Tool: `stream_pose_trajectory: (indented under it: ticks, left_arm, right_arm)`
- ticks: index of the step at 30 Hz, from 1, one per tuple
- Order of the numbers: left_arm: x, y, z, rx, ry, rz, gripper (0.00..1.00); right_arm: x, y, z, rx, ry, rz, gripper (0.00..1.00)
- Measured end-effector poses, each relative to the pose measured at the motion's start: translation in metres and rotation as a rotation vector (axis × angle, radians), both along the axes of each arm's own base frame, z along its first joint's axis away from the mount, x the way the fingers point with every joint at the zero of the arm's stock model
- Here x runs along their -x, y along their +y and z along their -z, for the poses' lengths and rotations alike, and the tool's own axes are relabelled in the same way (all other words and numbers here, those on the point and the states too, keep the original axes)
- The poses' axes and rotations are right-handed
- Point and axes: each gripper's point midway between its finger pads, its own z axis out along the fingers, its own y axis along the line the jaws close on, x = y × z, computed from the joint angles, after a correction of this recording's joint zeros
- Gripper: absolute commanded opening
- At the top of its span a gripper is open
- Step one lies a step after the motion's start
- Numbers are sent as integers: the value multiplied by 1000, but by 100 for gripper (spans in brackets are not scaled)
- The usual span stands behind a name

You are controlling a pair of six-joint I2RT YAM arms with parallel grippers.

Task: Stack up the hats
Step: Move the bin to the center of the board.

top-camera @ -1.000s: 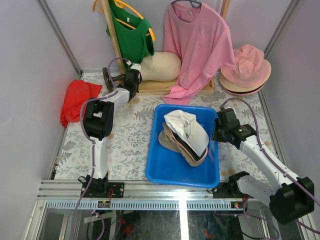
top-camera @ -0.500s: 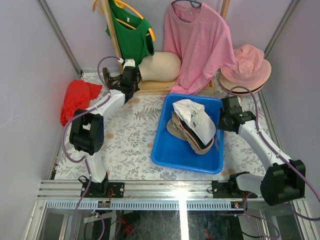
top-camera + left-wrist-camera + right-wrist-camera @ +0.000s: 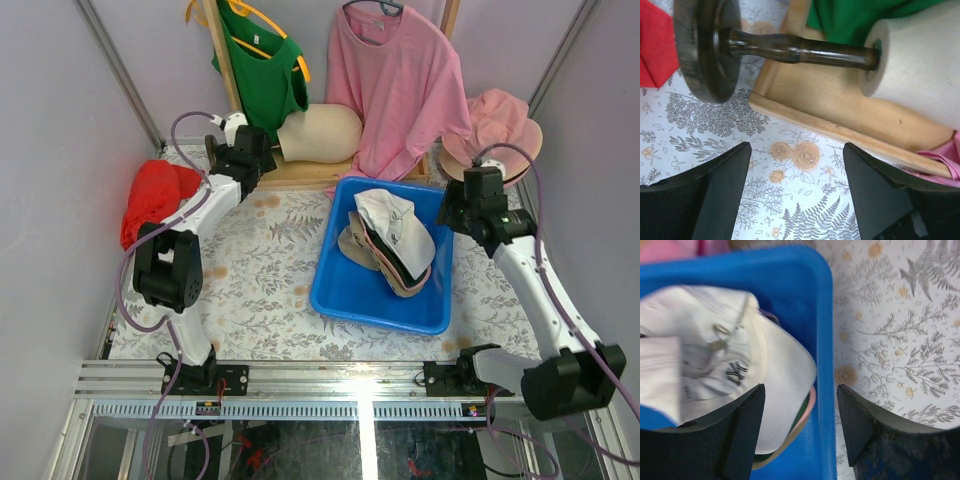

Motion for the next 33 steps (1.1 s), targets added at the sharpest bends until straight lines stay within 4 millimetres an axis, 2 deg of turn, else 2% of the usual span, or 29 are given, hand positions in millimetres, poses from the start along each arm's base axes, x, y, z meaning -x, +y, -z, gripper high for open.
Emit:
stream_pose_trajectory:
  ticks: [1,4,7,13,17,22,26,33]
  left_arm:
    - [0,5,1,19,2,-23,75]
    - [0,25,5,73,1,-101,79]
    - [3,51,14,125,9,-197,80]
    - [8,87,19,167,6,-347,82]
    - [-2,101,23,176,-8,-399,82]
    - [-11,119,44,184,-2,-445,82]
    - [-22,129,54,177,-10,-471,82]
    - [-43,132,50,184,-87,-469,80]
  right_arm:
    - [0,2,-17,-20,-49,2,67]
    - [2,7,-48,-56,-138,3,67]
    - [6,19,-62,-83,-176,-21,67]
    - [9,69,-64,-111,-160,-156,66]
    - [-4,94,-63,-122,-156,-205,65]
    - [-22,115,-54,-136,-140,-243,65]
    - [-36,135,-53,-154,-144,-279,65]
    - [-52,163,-49,-183,-150,-332,65]
